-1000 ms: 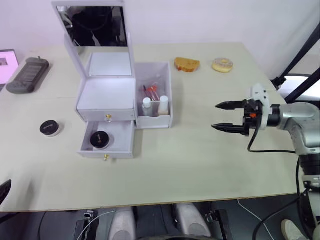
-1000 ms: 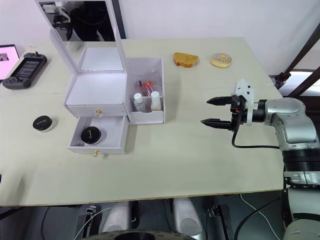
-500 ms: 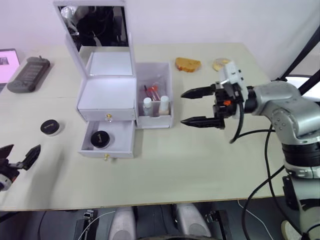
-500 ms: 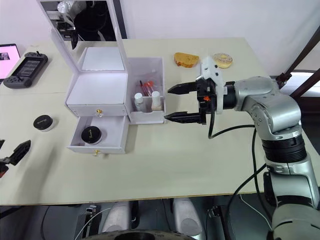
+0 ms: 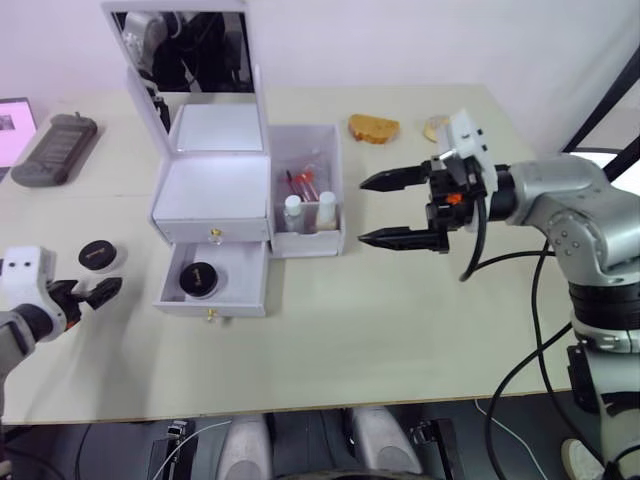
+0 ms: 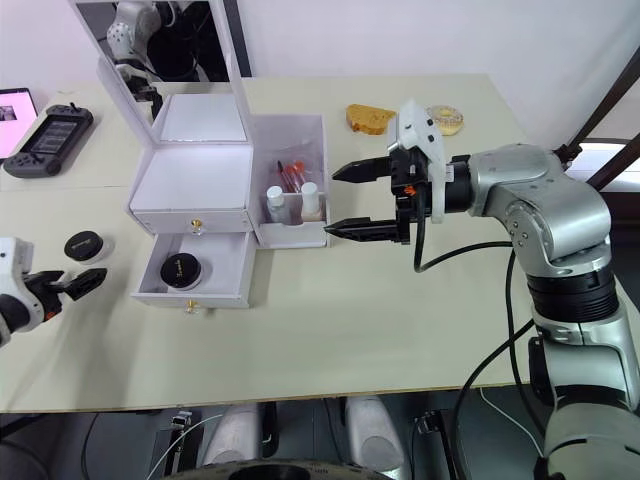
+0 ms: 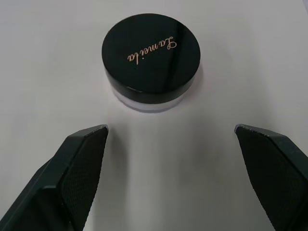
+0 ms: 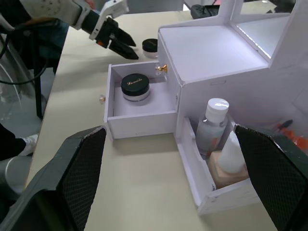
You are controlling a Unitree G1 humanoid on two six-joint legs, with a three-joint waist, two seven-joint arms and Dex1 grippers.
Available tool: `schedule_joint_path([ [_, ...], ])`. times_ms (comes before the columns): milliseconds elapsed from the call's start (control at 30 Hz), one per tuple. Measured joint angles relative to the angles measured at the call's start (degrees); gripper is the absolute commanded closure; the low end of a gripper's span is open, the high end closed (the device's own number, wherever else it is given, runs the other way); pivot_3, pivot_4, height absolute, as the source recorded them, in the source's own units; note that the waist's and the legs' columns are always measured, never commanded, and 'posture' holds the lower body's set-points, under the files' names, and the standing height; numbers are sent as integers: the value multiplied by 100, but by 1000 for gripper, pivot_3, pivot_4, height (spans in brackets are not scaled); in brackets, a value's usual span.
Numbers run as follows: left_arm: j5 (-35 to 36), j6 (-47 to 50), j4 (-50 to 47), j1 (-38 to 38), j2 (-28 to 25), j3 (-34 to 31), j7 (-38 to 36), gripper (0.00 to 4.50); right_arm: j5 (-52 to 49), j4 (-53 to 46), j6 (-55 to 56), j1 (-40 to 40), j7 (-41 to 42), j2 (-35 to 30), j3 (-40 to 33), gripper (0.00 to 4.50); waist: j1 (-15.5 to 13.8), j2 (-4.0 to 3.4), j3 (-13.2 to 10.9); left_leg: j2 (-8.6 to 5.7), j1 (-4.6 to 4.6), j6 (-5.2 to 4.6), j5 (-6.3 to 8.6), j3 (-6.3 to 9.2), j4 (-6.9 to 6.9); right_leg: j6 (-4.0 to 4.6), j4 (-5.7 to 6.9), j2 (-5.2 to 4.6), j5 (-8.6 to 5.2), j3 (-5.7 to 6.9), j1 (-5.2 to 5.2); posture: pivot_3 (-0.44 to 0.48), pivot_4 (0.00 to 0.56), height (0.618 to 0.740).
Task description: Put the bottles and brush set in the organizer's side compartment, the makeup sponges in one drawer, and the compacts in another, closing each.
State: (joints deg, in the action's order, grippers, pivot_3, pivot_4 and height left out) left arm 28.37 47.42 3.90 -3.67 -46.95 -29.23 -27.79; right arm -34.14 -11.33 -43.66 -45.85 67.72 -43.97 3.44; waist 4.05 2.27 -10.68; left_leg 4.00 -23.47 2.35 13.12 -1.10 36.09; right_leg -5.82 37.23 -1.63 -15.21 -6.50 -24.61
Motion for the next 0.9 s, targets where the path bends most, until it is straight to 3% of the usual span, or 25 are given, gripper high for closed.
schedule_joint_path([
  [700, -824, -392, 1412, -1615, 81, 835, 171, 36, -721, -509, -690, -122, -355, -146, -212, 0, -18, 1, 0, 0, 0, 0, -1, 5, 4, -17, 6, -1, 9, 7, 4, 0, 150, 740],
  [767, -860, -407, 1446, -1672, 102, 875, 173, 551, -730, -536, -694, -121, -387, -155, -212, 0, -19, 1, 1, -1, 0, -1, -1, 5, 5, -17, 7, -1, 10, 7, 4, 0, 150, 740],
  [867, -895, -408, 1463, -1706, 101, 907, 152, 1799, -761, -553, -695, -108, -422, -172, -212, 0, -18, 1, 1, 0, 0, -1, -1, 5, 4, -17, 7, -1, 9, 7, 4, 0, 150, 740],
  [900, -909, -411, 1463, -1713, 100, 928, 138, 1809, -761, -554, -695, -105, -435, -182, -212, 0, -18, 1, 0, 0, 0, -1, -1, 5, 4, -17, 7, -1, 9, 7, 4, 0, 150, 740],
])
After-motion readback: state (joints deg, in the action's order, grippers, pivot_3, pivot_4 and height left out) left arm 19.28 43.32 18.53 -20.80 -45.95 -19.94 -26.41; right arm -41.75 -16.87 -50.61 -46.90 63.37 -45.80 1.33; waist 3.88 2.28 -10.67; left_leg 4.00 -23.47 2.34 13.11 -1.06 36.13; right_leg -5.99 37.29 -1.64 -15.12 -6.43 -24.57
